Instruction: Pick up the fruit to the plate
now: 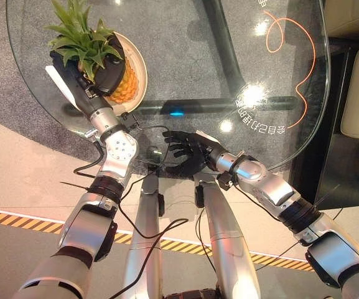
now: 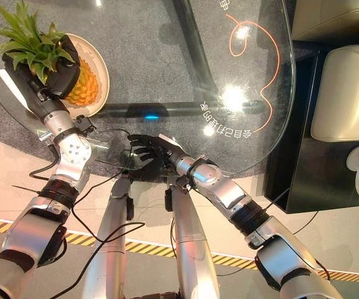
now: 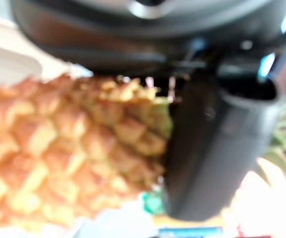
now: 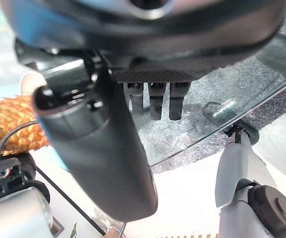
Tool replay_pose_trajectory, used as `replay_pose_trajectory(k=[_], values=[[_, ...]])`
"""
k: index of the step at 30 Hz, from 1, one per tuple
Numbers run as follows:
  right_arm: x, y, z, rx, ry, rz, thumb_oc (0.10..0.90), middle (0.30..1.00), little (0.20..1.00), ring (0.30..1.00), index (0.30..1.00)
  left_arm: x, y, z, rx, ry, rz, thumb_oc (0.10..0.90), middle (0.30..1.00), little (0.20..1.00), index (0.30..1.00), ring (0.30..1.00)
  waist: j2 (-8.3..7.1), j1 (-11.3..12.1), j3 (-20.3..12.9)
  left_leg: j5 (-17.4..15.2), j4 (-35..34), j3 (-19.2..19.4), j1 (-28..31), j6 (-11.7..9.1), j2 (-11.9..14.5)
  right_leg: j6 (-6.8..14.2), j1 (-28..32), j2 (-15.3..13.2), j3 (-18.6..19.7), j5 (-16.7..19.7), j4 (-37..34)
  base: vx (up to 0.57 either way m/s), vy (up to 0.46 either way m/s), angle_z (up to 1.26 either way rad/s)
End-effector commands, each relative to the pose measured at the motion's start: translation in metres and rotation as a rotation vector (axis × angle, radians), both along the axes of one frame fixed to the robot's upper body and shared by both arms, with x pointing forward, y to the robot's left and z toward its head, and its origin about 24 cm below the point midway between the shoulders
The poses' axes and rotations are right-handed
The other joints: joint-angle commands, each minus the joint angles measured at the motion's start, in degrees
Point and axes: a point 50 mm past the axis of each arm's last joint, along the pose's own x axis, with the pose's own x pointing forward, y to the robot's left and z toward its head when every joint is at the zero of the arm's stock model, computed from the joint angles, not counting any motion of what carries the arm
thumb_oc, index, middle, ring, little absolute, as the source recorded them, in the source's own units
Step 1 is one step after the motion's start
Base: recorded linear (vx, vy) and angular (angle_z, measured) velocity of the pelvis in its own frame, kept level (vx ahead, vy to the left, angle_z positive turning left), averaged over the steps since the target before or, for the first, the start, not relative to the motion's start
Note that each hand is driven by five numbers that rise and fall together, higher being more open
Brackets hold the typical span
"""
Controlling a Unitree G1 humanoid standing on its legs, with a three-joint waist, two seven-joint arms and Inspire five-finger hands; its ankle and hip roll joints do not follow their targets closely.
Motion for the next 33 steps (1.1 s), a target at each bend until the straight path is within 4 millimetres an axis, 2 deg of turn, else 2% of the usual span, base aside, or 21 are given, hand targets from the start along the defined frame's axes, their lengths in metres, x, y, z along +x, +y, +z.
replay_pose_trajectory(k=[1,33], values=[[-0.014,0.024,0.011,0.122,-0.025,0.120,0.800,0.900,0.900,0.900,0.900,-0.009,0.000,0.046,0.031,-0.223,-0.022,0.800,0.900,0.900,0.900,0.900,-0.60,1.2,-1.4,-3.3,5.1,1.7,-1.0,0.5,-3.2,2.7,0.5,2.5,1.9,6.1,-7.5,0.00,0.000,0.00],[-0.018,0.026,0.008,0.132,-0.029,0.132,0.800,0.900,0.900,0.900,0.900,-0.008,0.005,0.031,0.035,-0.158,0.017,0.800,0.900,0.900,0.900,0.900,0.02,1.7,-1.4,-2.8,4.5,1.5,0.0,0.5,-3.1,2.5,1.7,2.2,1.2,6.0,-7.6,0.00,-0.003,0.00]])
